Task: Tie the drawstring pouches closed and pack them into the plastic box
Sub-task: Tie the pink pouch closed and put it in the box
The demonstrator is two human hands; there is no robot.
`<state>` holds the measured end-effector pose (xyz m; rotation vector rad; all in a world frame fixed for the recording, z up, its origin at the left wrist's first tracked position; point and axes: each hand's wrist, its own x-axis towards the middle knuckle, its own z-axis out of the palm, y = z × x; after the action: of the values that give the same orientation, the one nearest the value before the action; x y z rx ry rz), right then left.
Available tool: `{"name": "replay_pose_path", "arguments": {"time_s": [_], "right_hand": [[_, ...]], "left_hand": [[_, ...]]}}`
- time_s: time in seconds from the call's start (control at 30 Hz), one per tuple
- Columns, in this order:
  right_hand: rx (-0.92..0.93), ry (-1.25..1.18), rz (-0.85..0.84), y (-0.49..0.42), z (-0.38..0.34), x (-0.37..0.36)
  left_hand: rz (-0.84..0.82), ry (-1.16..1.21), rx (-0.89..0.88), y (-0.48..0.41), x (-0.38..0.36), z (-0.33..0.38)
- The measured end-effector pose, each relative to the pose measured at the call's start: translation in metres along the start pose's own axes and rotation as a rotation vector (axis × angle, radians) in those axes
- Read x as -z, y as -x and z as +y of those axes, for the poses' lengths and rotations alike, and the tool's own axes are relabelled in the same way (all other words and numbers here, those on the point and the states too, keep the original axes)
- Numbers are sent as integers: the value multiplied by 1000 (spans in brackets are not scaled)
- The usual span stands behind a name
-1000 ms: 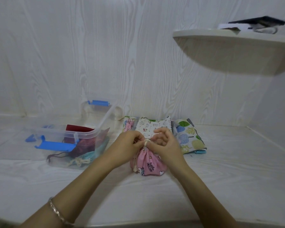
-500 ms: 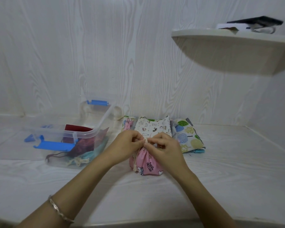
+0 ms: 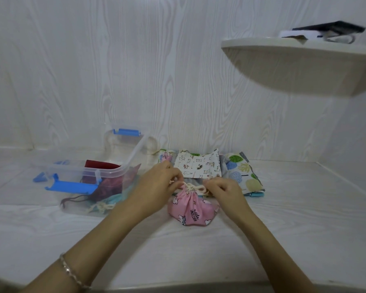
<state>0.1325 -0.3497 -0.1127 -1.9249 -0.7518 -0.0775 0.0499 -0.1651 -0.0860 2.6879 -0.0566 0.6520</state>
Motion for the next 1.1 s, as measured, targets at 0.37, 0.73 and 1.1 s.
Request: {"name": "replay_pose_path", "arguments": {"time_s": [0.37, 0.73, 1.1], "right_hand": [[-425, -648, -281, -13, -10, -22], [-565, -781, -283, -19, -4, -20], [-355, -263, -411, -20, -20, -10]], "left_hand": [[149, 271, 201, 14, -18, 7], [280, 468, 238, 26, -22, 8], [-33, 598, 133, 14, -15, 0]]}}
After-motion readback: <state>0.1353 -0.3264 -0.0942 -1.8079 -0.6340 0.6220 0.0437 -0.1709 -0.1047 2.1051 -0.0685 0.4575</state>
